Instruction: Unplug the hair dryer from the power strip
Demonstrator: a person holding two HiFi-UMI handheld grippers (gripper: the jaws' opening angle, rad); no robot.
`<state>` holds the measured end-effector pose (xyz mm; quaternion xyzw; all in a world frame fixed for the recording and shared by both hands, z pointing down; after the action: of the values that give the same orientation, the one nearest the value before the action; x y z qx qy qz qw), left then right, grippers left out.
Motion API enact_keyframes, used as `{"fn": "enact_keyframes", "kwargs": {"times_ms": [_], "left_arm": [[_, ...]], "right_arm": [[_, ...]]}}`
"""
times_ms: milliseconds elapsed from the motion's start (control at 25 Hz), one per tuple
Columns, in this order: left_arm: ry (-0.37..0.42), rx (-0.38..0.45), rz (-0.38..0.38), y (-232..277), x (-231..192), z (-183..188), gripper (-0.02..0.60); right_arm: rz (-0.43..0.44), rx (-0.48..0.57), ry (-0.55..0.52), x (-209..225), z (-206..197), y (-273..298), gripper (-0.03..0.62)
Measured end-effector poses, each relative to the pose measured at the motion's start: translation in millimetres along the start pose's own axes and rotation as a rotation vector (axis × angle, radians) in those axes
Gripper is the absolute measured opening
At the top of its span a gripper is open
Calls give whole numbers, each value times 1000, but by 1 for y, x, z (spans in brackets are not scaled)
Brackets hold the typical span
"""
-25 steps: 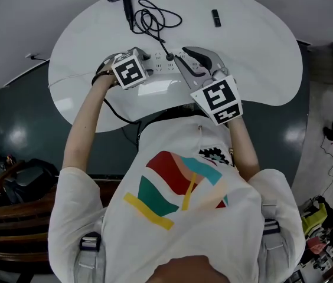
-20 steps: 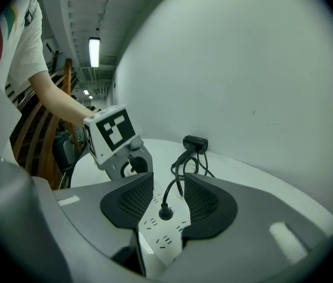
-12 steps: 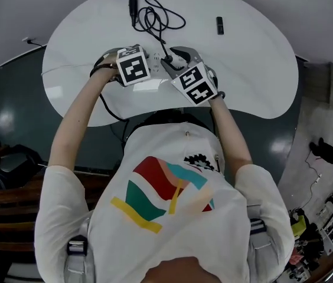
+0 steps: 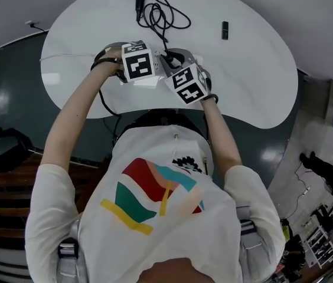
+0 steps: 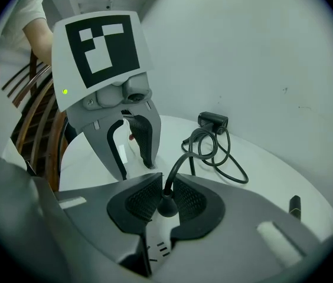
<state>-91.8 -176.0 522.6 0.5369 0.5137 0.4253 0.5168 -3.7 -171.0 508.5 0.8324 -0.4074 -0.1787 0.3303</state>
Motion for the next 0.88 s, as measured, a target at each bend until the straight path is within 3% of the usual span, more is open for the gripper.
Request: {"fn": "enact_keyframes", "kwargs": {"times_ms": [280, 520, 600, 760, 880], "left_arm": [[-5, -35, -1, 0, -1, 2, 175], [25, -53, -16, 3, -1, 4, 175], [22, -60, -22, 5, -3, 3, 175], [-2, -35, -31, 3, -3, 6, 173], [-18, -23, -21, 1, -1, 6, 173]], "right_arm": [[-4, 82, 32, 1, -1, -1, 66], [51, 133, 169, 5, -5, -3, 64], [74, 144, 193, 8, -5, -3, 61], [91, 212, 340, 17, -3, -8, 40], [104, 212, 365, 19, -4, -10, 40]]}}
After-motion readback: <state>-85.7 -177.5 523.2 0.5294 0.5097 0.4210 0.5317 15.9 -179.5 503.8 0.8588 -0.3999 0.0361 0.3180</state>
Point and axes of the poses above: the fingertips, and each gripper's own axes: y forward along the fingers, x to its right, z out of its top, the point moved 7 cm from there along -y, backward along the fingers, and after that the axes turned 4 degrees about -x, right-handed, at the moved point
